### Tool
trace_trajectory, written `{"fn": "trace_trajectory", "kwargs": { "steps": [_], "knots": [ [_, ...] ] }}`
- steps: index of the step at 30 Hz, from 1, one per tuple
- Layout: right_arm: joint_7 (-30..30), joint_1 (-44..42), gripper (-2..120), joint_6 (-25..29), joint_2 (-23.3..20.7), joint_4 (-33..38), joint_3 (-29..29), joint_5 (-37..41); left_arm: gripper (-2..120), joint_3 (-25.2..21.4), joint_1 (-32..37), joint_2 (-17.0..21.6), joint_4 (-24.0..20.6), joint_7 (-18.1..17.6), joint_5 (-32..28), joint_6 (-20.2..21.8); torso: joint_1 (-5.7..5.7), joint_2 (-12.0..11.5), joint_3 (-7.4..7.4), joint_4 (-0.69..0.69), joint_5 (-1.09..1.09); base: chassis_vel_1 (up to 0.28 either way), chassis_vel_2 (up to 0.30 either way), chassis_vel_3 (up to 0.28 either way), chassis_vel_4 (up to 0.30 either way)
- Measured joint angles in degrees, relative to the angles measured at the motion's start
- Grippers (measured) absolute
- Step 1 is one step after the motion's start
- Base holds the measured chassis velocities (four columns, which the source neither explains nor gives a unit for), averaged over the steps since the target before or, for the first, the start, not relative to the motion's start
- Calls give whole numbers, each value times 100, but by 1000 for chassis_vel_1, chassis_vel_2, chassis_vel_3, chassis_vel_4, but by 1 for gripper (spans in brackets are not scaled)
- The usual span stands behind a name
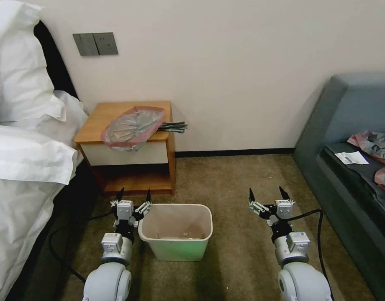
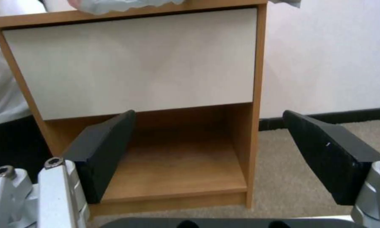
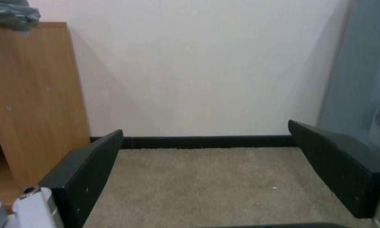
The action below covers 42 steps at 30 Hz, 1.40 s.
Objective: Pick up the garbage bag from the table and place it over the trash can.
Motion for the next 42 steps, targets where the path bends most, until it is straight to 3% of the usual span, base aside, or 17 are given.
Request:
{"fn": "trace_trajectory", "kwargs": {
  "steps": [42],
  "knots": [
    [0,0,100,0,0,0,0,0,89,0,0,0,0,0,0,0,0,0,0,0,0,0,0,0,0]
  ]
}}
